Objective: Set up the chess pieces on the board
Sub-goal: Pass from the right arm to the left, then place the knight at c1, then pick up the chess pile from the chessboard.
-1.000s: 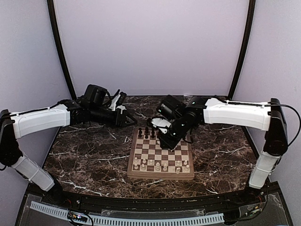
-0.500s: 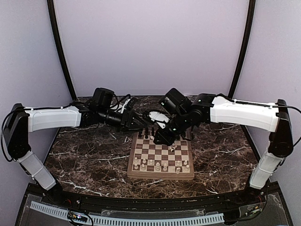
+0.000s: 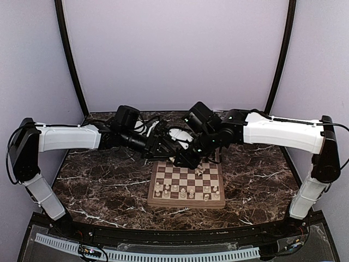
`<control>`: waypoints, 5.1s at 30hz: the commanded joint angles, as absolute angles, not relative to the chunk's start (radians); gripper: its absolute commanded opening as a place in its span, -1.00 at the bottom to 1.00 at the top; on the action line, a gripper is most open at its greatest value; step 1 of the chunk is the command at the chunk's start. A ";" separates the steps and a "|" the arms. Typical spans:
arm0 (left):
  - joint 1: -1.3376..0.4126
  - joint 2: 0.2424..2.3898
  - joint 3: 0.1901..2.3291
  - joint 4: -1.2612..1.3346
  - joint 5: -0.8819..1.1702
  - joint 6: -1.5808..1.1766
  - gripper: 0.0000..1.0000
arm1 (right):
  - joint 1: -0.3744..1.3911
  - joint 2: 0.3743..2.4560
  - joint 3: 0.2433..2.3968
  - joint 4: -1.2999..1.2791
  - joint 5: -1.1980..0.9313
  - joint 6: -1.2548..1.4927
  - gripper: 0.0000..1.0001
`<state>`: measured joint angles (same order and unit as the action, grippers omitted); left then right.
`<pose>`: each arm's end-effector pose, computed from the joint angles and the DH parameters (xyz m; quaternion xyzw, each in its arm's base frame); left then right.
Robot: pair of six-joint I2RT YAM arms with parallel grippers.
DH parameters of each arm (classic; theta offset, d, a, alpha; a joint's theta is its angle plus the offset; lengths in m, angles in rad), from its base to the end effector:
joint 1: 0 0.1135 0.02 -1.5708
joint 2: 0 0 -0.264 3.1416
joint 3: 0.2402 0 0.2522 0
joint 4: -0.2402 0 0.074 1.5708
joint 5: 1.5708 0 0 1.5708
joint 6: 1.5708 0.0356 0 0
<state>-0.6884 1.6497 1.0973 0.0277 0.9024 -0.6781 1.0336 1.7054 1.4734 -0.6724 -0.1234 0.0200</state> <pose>0.2633 -0.2528 0.2511 0.2218 0.7785 -0.5768 0.1101 0.1882 0.3246 0.2912 -0.4754 0.8149 0.2145 0.2529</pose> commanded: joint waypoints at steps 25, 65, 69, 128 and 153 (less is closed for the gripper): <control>-0.750 1.555 1.173 -0.222 0.636 -0.406 -0.90 | 0.997 1.387 1.180 -0.511 -0.131 0.191 -0.08; -1.125 1.742 1.300 -0.547 0.065 -0.163 -0.94 | 0.928 1.334 1.034 -0.602 0.121 0.449 -0.02; -1.132 1.748 1.300 -0.560 0.057 -0.166 -0.94 | 0.928 1.336 1.029 -0.598 0.116 0.449 -0.03; -1.103 1.745 1.548 -0.696 -0.088 -0.128 -0.38 | 0.848 1.406 1.038 -0.587 0.066 0.358 -0.15; -0.913 1.605 1.459 -0.555 0.044 -0.319 -0.24 | 0.830 1.882 1.419 -0.670 0.119 0.172 -0.30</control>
<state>-0.9142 1.6638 1.4761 -0.5739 0.0277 -0.3111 0.8368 1.8519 1.3785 -0.6395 0.0776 0.2214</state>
